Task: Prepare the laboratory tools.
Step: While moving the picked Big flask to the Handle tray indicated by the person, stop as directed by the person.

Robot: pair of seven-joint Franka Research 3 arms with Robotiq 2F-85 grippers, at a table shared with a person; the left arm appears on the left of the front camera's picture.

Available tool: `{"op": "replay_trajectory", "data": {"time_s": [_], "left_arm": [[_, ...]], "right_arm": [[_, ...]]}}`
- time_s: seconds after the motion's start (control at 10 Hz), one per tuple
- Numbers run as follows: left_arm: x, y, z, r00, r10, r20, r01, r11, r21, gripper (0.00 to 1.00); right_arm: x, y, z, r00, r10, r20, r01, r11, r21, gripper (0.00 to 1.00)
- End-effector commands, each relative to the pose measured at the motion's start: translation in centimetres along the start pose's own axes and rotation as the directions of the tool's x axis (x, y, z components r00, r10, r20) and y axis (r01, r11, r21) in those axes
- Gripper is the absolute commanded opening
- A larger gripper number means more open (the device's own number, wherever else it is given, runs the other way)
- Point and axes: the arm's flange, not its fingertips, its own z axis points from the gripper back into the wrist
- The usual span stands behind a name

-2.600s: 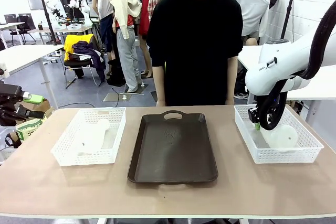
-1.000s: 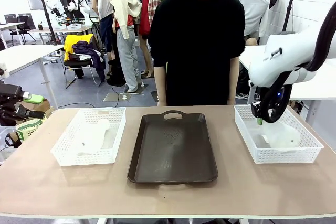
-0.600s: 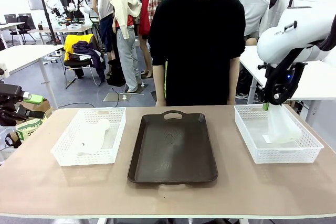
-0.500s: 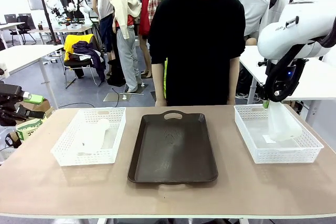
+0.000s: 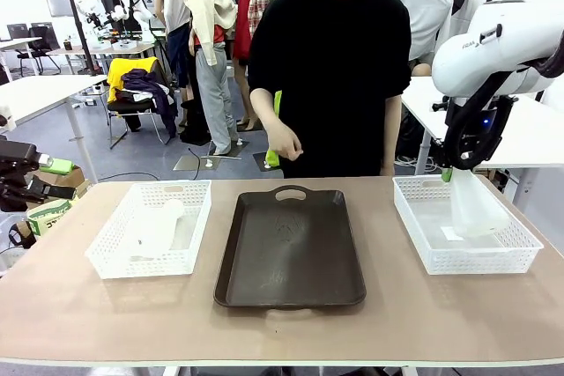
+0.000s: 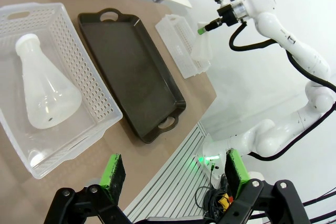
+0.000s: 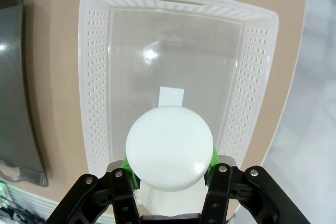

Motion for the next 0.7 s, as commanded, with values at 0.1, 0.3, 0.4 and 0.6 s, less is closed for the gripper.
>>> {"op": "replay_trajectory", "data": {"time_s": [0.1, 0.3, 0.4, 0.6], "left_arm": [[0.1, 0.0, 0.0, 1.0, -0.017, 0.019, 0.017, 1.0, -0.016, 1.0], [0.1, 0.0, 0.0, 1.0, -0.017, 0.019, 0.017, 1.0, -0.016, 1.0], [0.1, 0.0, 0.0, 1.0, -0.017, 0.019, 0.017, 1.0, -0.016, 1.0], [0.1, 0.0, 0.0, 1.0, -0.017, 0.019, 0.017, 1.0, -0.016, 1.0]], "right_arm": [[-1.2, -0.7, 3.3, 1.0, -0.005, 0.009, 0.005, 1.0, 0.003, 0.0], [-1.7, -1.4, 4.1, 1.0, -0.012, 0.028, 0.012, 1.0, 0.009, 0.0], [-1.1, -0.6, 3.3, 1.0, -0.014, 0.014, 0.014, 1.0, -0.006, 0.0], [-1.1, -0.6, 3.3, 1.0, -0.014, 0.014, 0.014, 1.0, -0.006, 0.0]]}}
